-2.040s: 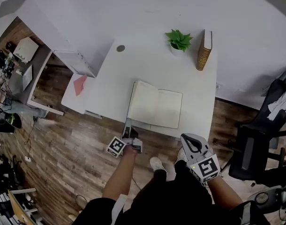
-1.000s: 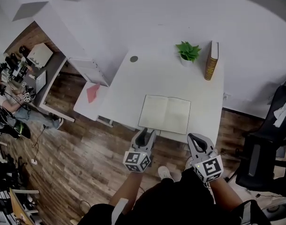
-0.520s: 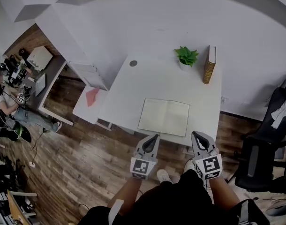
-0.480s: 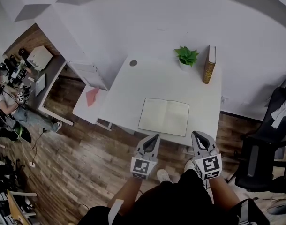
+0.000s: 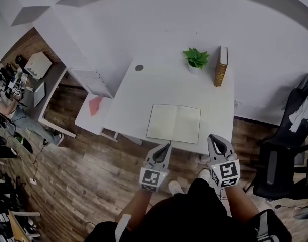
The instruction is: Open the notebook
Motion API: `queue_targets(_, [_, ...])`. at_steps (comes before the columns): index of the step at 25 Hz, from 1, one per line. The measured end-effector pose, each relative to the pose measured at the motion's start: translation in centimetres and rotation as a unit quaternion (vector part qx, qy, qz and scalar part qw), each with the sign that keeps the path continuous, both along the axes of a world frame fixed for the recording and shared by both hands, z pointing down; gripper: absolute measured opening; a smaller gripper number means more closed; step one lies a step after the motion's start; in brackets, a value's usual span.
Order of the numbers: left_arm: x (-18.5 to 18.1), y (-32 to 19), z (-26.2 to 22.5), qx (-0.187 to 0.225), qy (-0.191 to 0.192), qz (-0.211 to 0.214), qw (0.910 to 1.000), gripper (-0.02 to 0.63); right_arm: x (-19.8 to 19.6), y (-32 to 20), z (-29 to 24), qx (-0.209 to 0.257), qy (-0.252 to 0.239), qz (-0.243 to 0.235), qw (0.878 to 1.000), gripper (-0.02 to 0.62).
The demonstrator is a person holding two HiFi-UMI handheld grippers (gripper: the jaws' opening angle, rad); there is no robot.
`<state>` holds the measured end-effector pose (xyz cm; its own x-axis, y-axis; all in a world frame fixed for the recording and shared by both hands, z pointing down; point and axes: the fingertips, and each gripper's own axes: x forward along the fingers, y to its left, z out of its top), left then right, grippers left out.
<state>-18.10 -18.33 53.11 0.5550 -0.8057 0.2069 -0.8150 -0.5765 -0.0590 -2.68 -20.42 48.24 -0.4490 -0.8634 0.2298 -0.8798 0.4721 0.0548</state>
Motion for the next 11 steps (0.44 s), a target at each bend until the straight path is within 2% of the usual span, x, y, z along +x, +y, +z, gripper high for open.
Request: queue_targets(11, [-0.23,0.64,0.71,-0.004,0.007,0.007,0.9999,0.006,-0.4,1.01,-0.89,0.021,0.014,-0.001,1.0,-0.002])
